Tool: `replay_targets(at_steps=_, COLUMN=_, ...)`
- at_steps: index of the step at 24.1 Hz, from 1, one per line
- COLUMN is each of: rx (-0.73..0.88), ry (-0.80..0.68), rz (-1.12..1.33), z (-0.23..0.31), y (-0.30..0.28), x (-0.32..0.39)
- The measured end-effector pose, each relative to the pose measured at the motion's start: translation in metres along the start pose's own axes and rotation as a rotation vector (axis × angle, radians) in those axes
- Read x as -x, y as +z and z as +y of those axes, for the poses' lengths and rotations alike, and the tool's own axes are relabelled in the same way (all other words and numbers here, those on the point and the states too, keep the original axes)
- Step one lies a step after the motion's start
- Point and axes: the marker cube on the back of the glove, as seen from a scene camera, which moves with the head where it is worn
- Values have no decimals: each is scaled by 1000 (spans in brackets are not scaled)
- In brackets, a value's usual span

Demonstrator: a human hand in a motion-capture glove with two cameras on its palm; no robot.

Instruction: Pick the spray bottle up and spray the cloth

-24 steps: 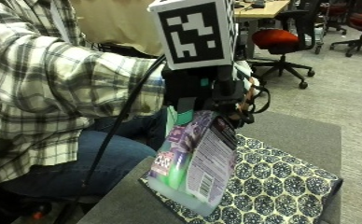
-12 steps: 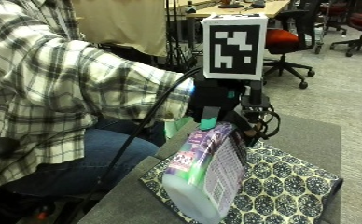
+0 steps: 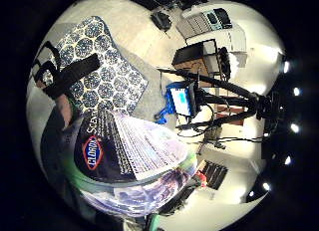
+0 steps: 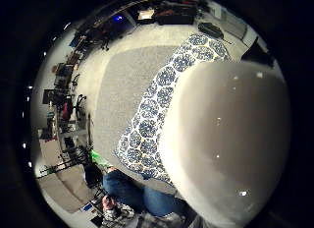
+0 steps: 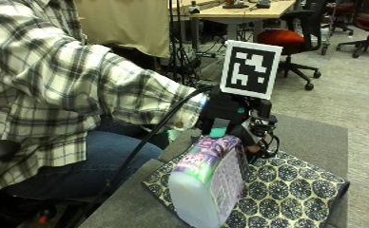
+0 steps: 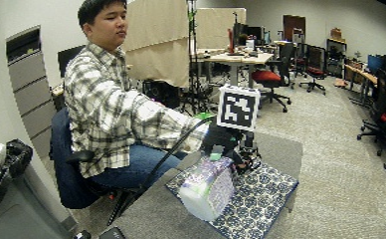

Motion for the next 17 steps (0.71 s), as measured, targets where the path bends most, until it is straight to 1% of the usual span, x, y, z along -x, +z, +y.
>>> replay_targets(at_steps=11, rx=45, ry=-20, rz=86, z=3, y=10, x=3)
replay_targets(at_steps=15, rx=48, ry=-5, rz=69, z=3, y=11, x=3)
replay_targets(at_steps=17, rx=37, ry=-4, rz=23, z=5, y=8, x=1)
